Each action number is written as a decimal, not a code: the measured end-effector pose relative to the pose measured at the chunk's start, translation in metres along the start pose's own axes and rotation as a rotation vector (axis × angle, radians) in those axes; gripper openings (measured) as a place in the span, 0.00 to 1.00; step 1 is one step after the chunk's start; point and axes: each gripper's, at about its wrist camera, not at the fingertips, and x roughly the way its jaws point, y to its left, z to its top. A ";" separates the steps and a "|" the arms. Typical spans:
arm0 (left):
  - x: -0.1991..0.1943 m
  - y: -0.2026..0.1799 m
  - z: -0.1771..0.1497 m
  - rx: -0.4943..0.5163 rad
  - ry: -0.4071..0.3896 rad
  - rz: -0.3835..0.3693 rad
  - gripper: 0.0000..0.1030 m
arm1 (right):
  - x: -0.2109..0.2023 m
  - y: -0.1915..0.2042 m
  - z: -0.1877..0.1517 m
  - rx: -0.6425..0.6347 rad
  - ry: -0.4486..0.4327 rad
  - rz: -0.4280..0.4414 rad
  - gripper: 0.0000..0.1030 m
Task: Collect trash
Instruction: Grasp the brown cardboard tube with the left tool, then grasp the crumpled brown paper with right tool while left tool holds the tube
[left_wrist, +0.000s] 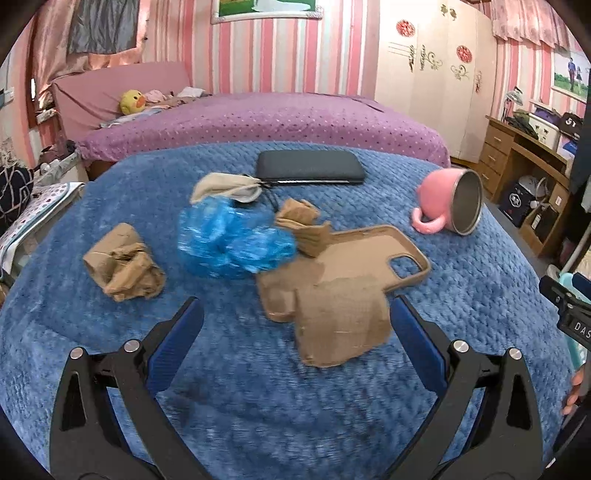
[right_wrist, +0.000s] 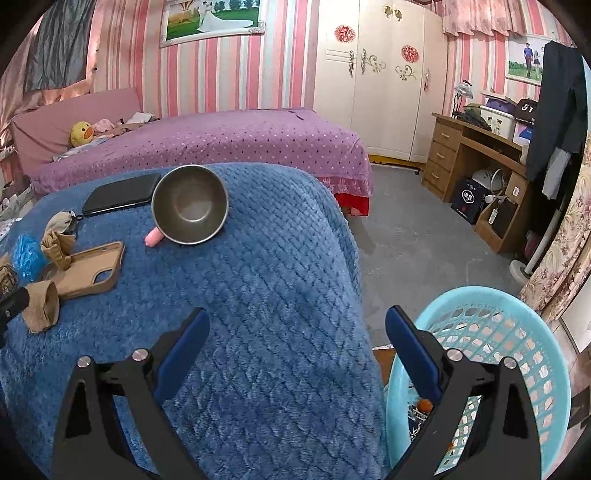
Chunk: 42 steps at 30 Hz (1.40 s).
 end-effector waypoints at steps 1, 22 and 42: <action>0.002 -0.003 0.000 0.005 0.005 -0.004 0.95 | -0.001 0.000 0.000 -0.001 -0.002 -0.001 0.91; 0.012 -0.002 0.001 -0.003 0.053 -0.028 0.59 | -0.005 0.020 -0.001 -0.046 0.005 0.005 0.91; -0.040 0.100 0.011 -0.044 -0.068 0.091 0.59 | -0.013 0.070 -0.008 -0.004 0.021 0.161 0.91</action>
